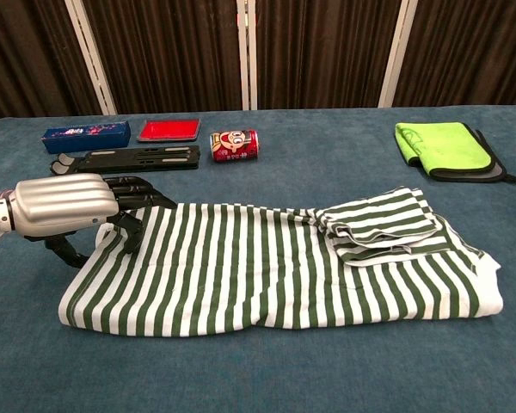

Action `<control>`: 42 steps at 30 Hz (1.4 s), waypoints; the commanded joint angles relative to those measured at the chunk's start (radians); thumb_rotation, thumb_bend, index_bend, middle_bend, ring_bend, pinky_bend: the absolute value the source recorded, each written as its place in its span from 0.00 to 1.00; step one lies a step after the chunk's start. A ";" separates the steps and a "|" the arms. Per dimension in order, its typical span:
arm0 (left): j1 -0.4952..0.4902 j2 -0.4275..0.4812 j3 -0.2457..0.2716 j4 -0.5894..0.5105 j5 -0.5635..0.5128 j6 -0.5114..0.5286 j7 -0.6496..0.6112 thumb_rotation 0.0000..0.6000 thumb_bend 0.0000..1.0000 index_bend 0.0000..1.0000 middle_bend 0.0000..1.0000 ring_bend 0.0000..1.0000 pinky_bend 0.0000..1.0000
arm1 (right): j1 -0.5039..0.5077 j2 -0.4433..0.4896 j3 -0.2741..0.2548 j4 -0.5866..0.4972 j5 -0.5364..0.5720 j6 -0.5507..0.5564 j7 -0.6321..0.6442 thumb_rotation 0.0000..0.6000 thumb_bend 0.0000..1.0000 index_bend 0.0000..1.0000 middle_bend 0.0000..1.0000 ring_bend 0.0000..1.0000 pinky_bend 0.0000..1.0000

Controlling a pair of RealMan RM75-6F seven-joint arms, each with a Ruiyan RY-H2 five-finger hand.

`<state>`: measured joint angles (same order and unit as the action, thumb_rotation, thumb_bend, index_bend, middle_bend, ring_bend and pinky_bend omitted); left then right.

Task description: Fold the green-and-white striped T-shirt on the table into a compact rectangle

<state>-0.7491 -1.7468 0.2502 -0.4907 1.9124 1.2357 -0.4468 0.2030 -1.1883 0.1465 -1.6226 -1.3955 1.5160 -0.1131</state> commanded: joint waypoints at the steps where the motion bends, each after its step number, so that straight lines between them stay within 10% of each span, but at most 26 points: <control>1: -0.002 -0.002 0.002 -0.004 -0.004 -0.002 0.002 1.00 0.39 0.52 0.00 0.00 0.00 | -0.002 0.001 0.002 -0.001 -0.003 0.000 0.001 1.00 0.00 0.14 0.00 0.00 0.00; 21: 0.002 0.001 -0.016 -0.048 -0.050 0.013 -0.007 1.00 0.52 0.85 0.00 0.00 0.00 | -0.009 -0.001 0.007 -0.005 -0.023 -0.005 -0.001 1.00 0.00 0.15 0.00 0.00 0.00; 42: 0.191 0.128 0.009 0.000 -0.102 0.145 -0.050 1.00 0.52 0.87 0.00 0.00 0.00 | -0.013 0.003 0.004 -0.011 -0.034 -0.019 -0.017 1.00 0.00 0.05 0.00 0.00 0.00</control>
<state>-0.5700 -1.6297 0.2587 -0.4982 1.8169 1.3728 -0.4885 0.1902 -1.1864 0.1519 -1.6308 -1.4305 1.5001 -0.1272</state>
